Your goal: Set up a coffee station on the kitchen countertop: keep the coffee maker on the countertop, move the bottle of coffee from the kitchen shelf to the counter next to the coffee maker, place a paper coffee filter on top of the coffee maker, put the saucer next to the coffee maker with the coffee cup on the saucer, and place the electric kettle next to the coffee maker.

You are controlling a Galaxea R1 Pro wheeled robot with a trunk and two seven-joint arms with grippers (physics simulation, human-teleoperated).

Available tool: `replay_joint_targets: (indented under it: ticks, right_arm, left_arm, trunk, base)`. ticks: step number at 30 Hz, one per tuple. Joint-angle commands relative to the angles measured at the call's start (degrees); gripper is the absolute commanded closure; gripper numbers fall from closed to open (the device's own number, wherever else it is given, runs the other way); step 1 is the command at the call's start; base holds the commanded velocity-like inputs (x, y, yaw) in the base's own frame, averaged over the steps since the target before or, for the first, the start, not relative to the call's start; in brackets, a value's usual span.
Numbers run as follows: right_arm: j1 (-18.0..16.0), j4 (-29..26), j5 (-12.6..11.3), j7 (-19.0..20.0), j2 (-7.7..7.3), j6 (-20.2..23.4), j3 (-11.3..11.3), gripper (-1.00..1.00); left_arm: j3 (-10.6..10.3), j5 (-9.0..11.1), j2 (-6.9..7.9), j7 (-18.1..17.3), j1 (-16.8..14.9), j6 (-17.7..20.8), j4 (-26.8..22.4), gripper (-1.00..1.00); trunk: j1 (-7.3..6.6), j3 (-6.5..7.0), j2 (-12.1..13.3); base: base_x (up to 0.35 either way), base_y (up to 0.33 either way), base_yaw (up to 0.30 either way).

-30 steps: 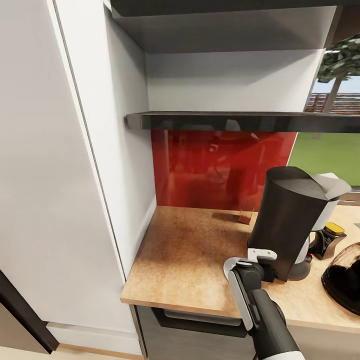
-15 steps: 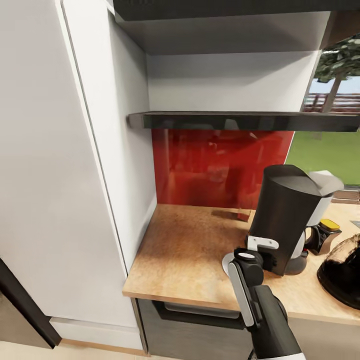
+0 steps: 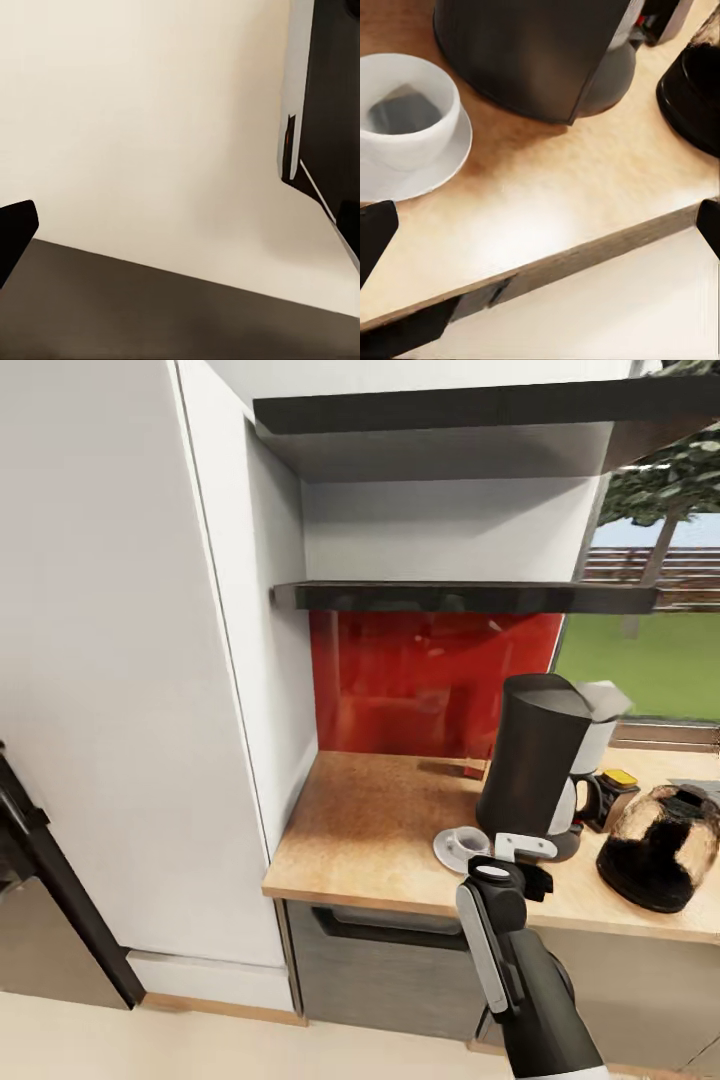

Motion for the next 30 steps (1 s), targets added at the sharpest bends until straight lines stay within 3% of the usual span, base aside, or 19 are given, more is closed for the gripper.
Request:
replay_joint_targets:
  ticks: [1,14,18,21,25,26,29,30]
  right_arm:
    - [-0.06,-0.02,-0.57,-0.58,0.00,0.15,0.06,-1.00]
    - [-0.06,0.11,-0.57,-0.58,0.00,0.02,0.17,-1.00]
    - [0.21,0.16,-0.57,-0.55,0.00,-0.71,1.60,-1.00]
    - [0.52,0.64,-0.52,-0.42,0.00,-9.29,2.04,-1.00]
    - [1.12,7.26,0.10,-0.33,-0.63,-31.12,2.19,-1.00]
    - [1.20,12.27,1.25,-0.32,-1.27,-39.50,3.04,-1.00]
    - [1.28,21.72,5.10,-0.41,-2.20,-51.44,5.70,-1.00]
    - [1.31,28.02,7.29,-0.48,-2.36,-57.37,6.67,-1.00]
  left_arm:
    - [0.25,-0.57,0.00,0.23,-0.05,-0.31,0.12,-1.00]
    - [0.16,-0.43,0.46,0.23,-0.32,-0.58,0.01,-1.00]
    - [0.16,-0.40,0.49,0.19,-0.64,-1.05,-0.12,-1.00]
    - [0.16,-0.40,0.45,0.15,-0.65,-1.17,-0.82,-1.00]
    - [0.16,-0.40,0.52,0.07,-0.59,-1.19,-1.53,-1.00]
    - [0.17,-0.40,0.52,0.06,-0.59,-1.20,-1.57,-1.00]
    - [0.16,-0.40,0.53,0.06,-0.58,-1.21,-1.61,-1.00]
    - [0.16,-0.40,0.53,0.06,-0.58,-1.24,-1.65,-1.00]
  trunk:
    - [-0.01,-0.10,-0.11]
    - [-0.01,-0.10,-0.11]
    - [-0.01,-0.10,-0.11]
    - [-0.01,-0.10,-0.11]
    - [-0.01,-0.10,-0.11]
    - [-0.01,-0.10,-0.11]
    - [-0.01,-0.10,-0.11]
    - [-0.01,-0.10,-0.11]
  base:
    - [-0.336,0.000,0.000]
    - [-0.336,0.000,0.000]
    - [-0.070,0.000,0.000]
    - [-0.008,0.000,0.000]
    - [-0.001,0.000,0.000]
    - [0.000,0.000,0.000]
    - [0.000,0.000,0.000]
    - [0.000,0.000,0.000]
